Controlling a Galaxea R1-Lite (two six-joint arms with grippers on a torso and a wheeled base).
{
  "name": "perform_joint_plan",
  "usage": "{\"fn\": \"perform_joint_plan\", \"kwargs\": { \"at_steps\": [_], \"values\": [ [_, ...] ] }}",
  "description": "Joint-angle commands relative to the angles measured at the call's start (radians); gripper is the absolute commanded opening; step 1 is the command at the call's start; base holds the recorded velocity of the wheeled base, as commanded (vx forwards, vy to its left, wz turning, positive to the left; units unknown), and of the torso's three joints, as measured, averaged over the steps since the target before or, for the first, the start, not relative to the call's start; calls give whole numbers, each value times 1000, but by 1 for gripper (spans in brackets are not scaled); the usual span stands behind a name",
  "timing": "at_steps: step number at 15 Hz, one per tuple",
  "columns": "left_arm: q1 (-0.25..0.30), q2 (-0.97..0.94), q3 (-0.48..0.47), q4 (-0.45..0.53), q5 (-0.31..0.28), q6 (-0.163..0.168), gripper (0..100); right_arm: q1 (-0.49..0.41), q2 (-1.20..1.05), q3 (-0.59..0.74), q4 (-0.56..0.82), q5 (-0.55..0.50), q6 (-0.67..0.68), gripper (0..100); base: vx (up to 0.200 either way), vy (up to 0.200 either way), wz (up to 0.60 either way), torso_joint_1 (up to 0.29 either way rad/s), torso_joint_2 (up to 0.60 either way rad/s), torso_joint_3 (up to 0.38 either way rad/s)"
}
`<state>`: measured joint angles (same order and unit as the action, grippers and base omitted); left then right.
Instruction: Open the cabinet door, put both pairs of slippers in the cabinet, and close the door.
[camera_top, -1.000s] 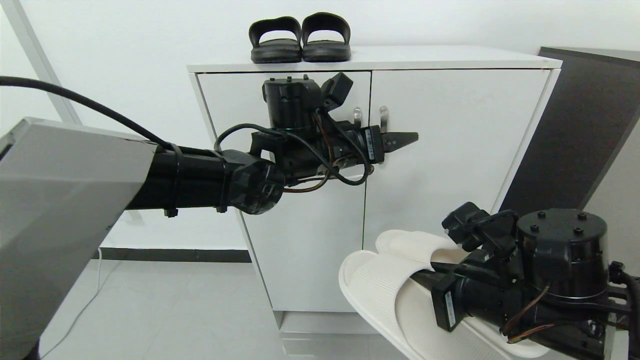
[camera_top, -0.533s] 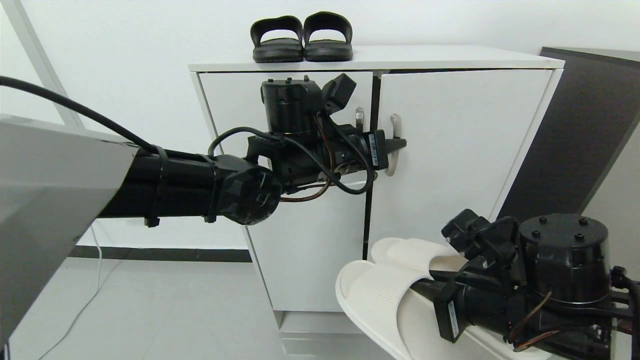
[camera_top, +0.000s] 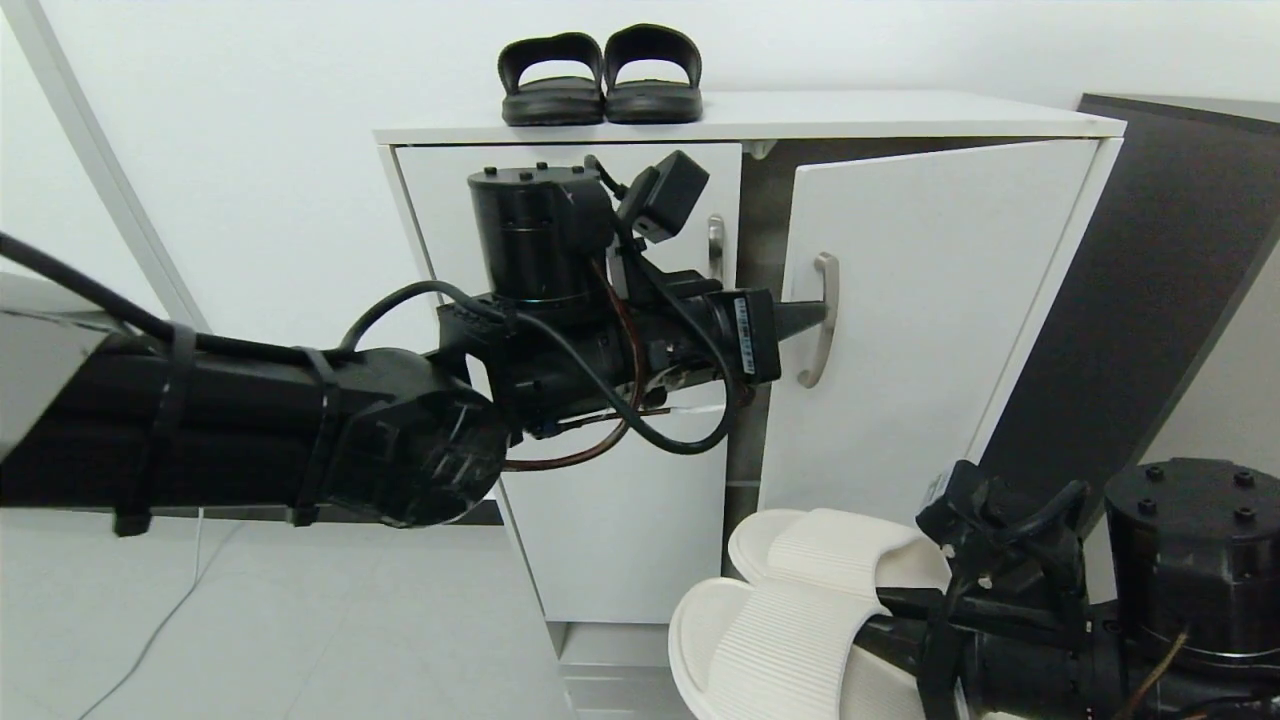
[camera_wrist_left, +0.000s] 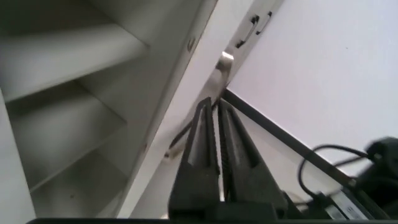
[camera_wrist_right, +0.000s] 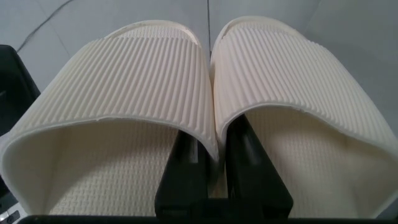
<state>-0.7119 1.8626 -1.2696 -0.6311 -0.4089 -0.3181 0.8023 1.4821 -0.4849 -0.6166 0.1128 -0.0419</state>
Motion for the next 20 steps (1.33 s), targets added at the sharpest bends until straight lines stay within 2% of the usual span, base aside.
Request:
{"fn": "perform_joint_plan", "kwargs": {
  "at_steps": [1,4,6,9,14,18,20],
  "values": [
    [-6,-88,81,-15,-1,1,0,3,-6,8,0,1,-7,0,0,0,0,0,0,0],
    [22,-106,93,-18,21,-6,0,9,-2,8,0,1,-9,0,0,0,0,0,0,0],
    [57,-71,59,-18,18,-18,0,9,3,8,1,1,-9,0,0,0,0,0,0,0],
    [69,7,-27,-18,19,-47,0,11,7,9,1,1,-10,0,0,0,0,0,0,0],
    [69,81,-100,-19,22,-53,0,51,10,31,1,1,-10,0,0,0,0,0,0,0],
    [62,99,-105,-27,22,-50,0,67,18,54,1,1,-41,0,-200,0,0,2,4,2],
    [22,99,-71,-102,24,-50,0,74,18,63,1,2,-56,0,-100,0,0,1,-1,1]
  ]
}}
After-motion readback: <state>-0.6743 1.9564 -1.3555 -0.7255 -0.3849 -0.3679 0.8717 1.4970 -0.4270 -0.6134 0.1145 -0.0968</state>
